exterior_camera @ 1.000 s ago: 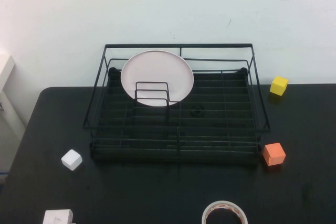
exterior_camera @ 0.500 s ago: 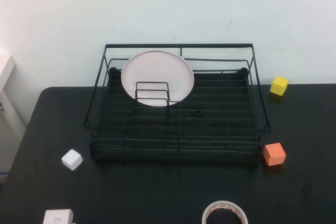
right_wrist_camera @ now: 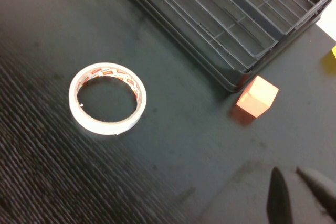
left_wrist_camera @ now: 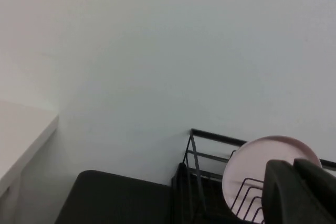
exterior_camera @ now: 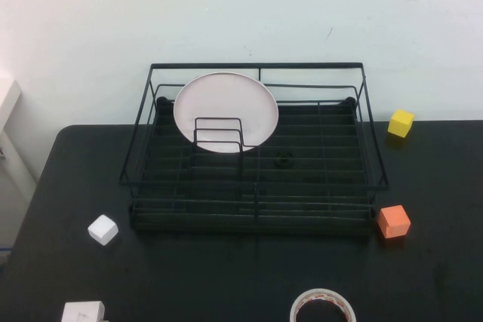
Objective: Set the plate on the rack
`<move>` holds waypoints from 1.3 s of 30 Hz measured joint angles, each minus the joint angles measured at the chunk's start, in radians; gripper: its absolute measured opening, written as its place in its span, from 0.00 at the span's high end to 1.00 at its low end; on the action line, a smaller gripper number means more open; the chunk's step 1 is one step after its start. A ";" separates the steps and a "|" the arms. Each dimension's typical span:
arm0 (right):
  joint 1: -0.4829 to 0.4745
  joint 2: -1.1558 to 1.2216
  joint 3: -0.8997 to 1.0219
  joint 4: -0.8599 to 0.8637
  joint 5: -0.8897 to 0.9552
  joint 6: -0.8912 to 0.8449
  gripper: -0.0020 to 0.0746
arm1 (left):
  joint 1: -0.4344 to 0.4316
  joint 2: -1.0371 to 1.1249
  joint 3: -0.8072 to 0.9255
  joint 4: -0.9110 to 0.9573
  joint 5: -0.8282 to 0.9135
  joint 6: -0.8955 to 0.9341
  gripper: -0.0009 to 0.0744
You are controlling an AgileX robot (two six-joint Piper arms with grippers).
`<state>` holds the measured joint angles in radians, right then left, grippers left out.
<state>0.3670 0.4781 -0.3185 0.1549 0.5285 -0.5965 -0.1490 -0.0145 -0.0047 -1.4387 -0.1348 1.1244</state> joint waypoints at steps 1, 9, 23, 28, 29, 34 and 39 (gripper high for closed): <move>0.000 0.000 0.000 0.000 0.000 0.000 0.98 | 0.000 0.000 0.016 0.168 -0.003 -0.174 0.99; 0.000 0.000 0.000 0.000 0.000 0.000 0.98 | 0.006 0.000 0.025 1.130 0.253 -1.165 0.99; 0.000 0.000 0.000 0.000 0.000 0.000 0.98 | 0.044 0.000 0.024 1.306 0.443 -1.289 0.99; 0.000 0.000 0.000 0.000 0.000 0.000 0.98 | 0.044 0.000 0.024 1.317 0.443 -1.295 0.99; 0.000 0.000 0.000 0.000 0.000 0.000 0.98 | 0.044 0.000 0.024 1.321 0.443 -1.295 0.99; 0.000 0.000 0.000 0.000 0.000 0.000 0.98 | 0.041 0.000 0.024 1.327 0.447 -1.263 0.99; 0.000 0.000 0.000 0.000 0.000 0.000 0.98 | 0.041 0.000 0.024 1.312 0.447 -1.236 0.99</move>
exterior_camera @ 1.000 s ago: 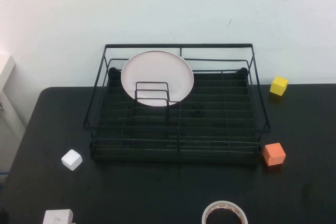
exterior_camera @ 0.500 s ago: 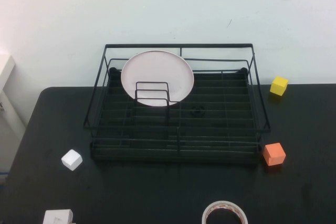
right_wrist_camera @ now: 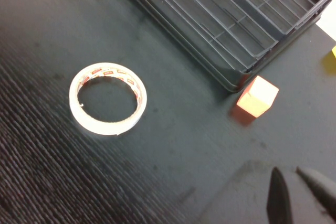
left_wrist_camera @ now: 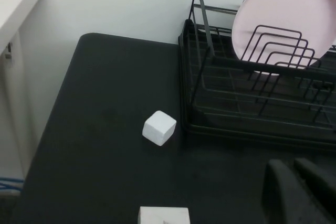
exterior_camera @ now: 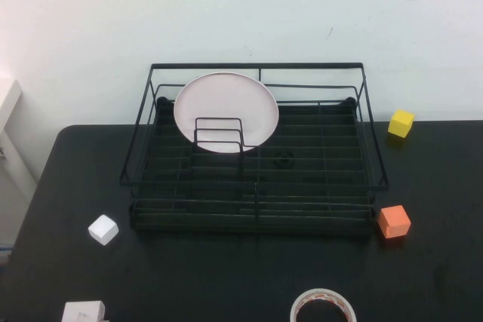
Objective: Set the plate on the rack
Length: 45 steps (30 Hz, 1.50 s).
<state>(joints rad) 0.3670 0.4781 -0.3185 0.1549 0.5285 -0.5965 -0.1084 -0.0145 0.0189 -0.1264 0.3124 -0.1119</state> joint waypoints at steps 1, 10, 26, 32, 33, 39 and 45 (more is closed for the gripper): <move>0.000 0.000 0.000 0.000 0.000 0.000 0.98 | 0.000 0.000 0.000 -0.001 0.002 0.005 0.99; 0.000 0.000 0.000 0.000 0.000 0.000 0.98 | 0.000 0.000 0.000 -0.005 0.002 0.086 0.99; 0.000 0.000 0.000 0.000 0.000 0.000 0.98 | 0.044 0.000 0.000 -0.007 0.004 0.088 0.99; 0.000 0.000 0.000 0.000 0.000 0.000 0.98 | 0.048 0.000 0.000 -0.007 0.004 0.088 0.99; 0.000 0.000 0.000 0.000 0.000 0.000 0.98 | 0.048 0.000 0.000 -0.007 0.004 0.088 0.99; 0.000 0.000 0.000 -0.022 0.000 -0.010 0.98 | 0.048 0.000 0.000 -0.007 0.004 0.088 0.99; 0.000 -0.081 0.017 -0.045 -0.003 -0.030 0.98 | 0.048 0.000 0.000 -0.009 0.004 0.105 0.99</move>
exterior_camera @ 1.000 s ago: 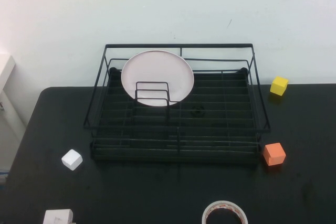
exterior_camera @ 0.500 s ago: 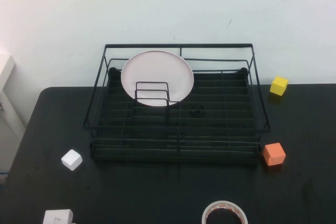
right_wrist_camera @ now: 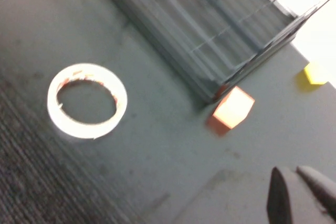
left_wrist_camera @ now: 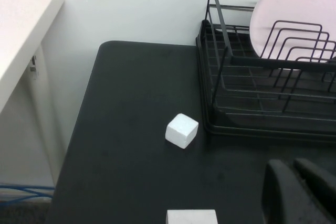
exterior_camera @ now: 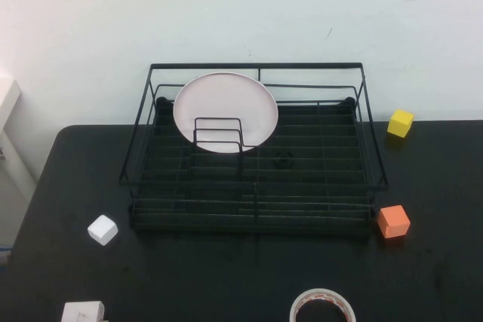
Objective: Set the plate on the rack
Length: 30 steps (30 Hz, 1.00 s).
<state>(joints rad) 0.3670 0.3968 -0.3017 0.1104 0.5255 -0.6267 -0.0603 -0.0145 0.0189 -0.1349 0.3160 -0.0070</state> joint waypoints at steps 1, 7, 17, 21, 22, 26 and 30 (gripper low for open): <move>-0.004 -0.021 0.010 0.000 0.000 -0.002 0.98 | 0.000 0.000 0.000 0.000 0.000 0.007 0.99; -0.102 -0.237 0.105 0.068 -0.028 -0.004 0.98 | 0.000 0.000 0.000 0.000 0.000 0.007 0.99; -0.318 -0.409 0.170 0.140 -0.032 -0.006 0.98 | 0.000 0.000 0.000 0.000 0.000 0.007 0.99; -0.399 -0.409 0.170 0.140 -0.032 -0.007 0.98 | 0.000 0.000 0.000 0.000 0.000 0.007 0.99; -0.419 -0.409 0.170 0.142 -0.032 -0.007 0.98 | 0.000 0.000 0.000 0.000 0.000 0.007 0.99; -0.470 -0.409 0.170 0.142 -0.032 -0.007 0.98 | 0.000 0.000 0.000 0.000 0.000 0.007 0.99; -0.477 -0.409 0.171 0.142 -0.032 -0.007 0.98 | 0.000 0.000 0.000 0.000 0.000 0.007 0.99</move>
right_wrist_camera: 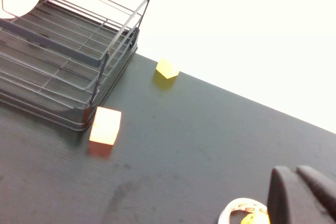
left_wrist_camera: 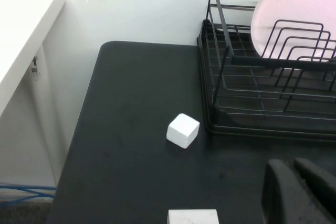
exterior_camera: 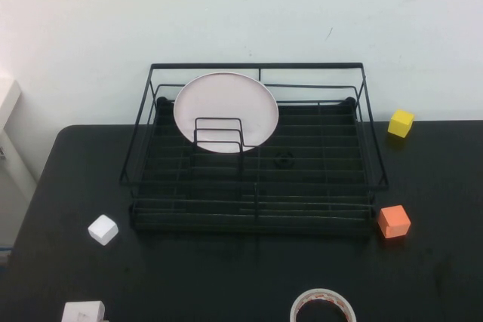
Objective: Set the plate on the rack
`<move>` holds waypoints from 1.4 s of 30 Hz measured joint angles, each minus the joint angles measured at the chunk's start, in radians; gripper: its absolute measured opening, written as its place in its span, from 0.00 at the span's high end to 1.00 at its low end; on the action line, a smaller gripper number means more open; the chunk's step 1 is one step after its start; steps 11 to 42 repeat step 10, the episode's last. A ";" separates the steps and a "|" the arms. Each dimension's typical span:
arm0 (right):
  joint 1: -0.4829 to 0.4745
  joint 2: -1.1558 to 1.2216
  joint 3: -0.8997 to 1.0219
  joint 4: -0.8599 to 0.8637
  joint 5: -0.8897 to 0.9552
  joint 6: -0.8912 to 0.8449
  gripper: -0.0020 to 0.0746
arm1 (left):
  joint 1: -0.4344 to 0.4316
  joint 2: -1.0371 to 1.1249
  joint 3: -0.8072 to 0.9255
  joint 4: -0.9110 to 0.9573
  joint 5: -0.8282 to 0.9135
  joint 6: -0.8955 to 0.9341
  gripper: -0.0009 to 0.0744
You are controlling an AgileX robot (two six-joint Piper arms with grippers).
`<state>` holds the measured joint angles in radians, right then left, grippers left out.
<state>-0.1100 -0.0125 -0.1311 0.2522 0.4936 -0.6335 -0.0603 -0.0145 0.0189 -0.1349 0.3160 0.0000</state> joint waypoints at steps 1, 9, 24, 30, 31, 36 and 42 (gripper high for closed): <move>0.000 0.000 0.000 0.000 0.000 0.000 0.98 | 0.000 0.000 0.000 0.000 0.000 0.000 0.99; -0.002 0.000 0.047 0.000 -0.040 0.020 0.98 | 0.000 0.000 0.000 0.000 0.000 0.000 0.99; -0.002 0.000 0.066 0.000 -0.056 0.034 0.98 | 0.000 0.000 0.000 0.000 0.000 0.000 0.99; -0.002 0.000 0.066 0.000 -0.056 0.034 0.98 | 0.000 0.000 0.000 0.000 0.000 0.000 0.99; -0.002 0.000 0.066 0.000 -0.056 0.034 0.98 | 0.000 0.000 0.000 0.000 0.000 0.000 0.99; -0.002 0.000 0.066 0.000 -0.056 0.034 0.98 | 0.000 0.000 0.000 0.000 0.000 0.000 0.99; -0.002 0.000 0.066 0.000 -0.056 0.034 0.98 | 0.000 0.000 0.000 0.000 0.000 0.000 0.99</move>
